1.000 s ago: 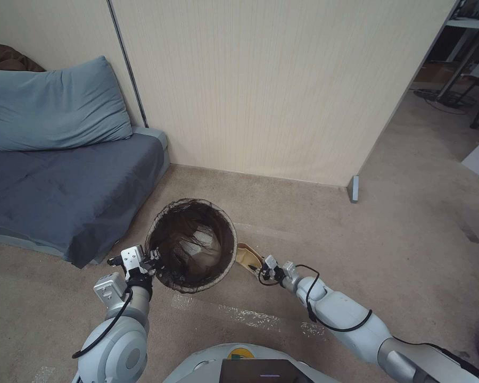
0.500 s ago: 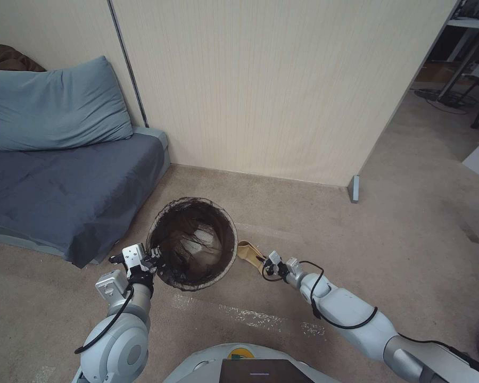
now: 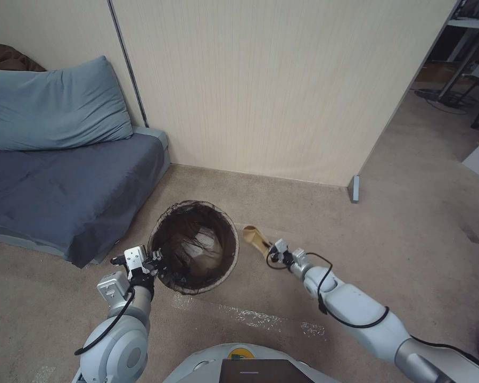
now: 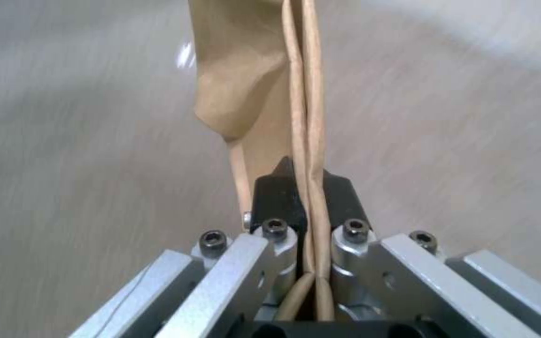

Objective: Pick up the trash bin, then pick up the garbage from the floor and place it into the trash bin.

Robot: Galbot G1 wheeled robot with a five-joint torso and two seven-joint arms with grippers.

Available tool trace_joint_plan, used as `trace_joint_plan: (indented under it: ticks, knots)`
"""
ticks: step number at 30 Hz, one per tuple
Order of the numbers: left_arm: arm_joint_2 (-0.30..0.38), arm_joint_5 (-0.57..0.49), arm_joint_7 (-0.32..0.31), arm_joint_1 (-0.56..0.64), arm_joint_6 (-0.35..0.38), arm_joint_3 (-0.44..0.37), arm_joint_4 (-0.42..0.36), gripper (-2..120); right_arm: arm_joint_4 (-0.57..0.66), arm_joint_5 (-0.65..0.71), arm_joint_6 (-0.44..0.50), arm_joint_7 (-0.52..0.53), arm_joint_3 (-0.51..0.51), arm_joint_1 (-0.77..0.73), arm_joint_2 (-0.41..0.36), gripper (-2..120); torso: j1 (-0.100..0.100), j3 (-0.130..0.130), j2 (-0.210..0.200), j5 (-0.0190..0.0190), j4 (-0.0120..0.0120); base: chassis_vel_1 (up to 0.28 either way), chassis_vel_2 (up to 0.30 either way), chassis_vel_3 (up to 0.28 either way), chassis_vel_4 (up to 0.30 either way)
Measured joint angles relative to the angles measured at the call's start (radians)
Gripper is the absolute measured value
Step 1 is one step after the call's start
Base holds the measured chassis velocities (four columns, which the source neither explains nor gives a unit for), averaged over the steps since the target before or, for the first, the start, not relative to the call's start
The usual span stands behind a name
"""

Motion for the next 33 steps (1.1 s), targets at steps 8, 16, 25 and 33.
trace_joint_plan:
  ticks: [8, 16, 25, 33]
  knots:
    - [0.009, 0.002, 0.003, 0.008, 0.003, 0.013, 0.006, 0, 0.244, 0.027, -0.023, 0.121, 0.194, -0.066, -0.066, 0, 0.0, 0.0, 0.0, 0.0002, 0.0, 0.0, 0.0, 0.0, 0.0]
    - [0.022, -0.012, 0.001, 0.012, 0.02, 0.034, 0.011, 0, 0.476, 0.052, -0.009, 0.18, 0.38, -0.126, -0.095, 0, 0.0, 0.0, 0.0, 0.0002, 0.0003, 0.0, 0.0, 0.0, 0.0]
    - [0.041, -0.014, 0.005, 0.003, 0.035, 0.054, 0.022, 0, 0.755, 0.115, 0.006, 0.156, 0.547, -0.194, -0.151, 0, 0.0, 0.0, 0.0, 0.0001, 0.0, 0.0, 0.0, 0.0, 0.0]
    - [0.052, -0.018, 0.007, -0.009, 0.043, 0.06, 0.027, 0, 0.887, 0.17, 0.008, 0.116, 0.59, -0.22, -0.189, 0, 0.0, 0.0, 0.0, -0.0001, 0.0, 0.0, 0.0, 0.0, 0.0]
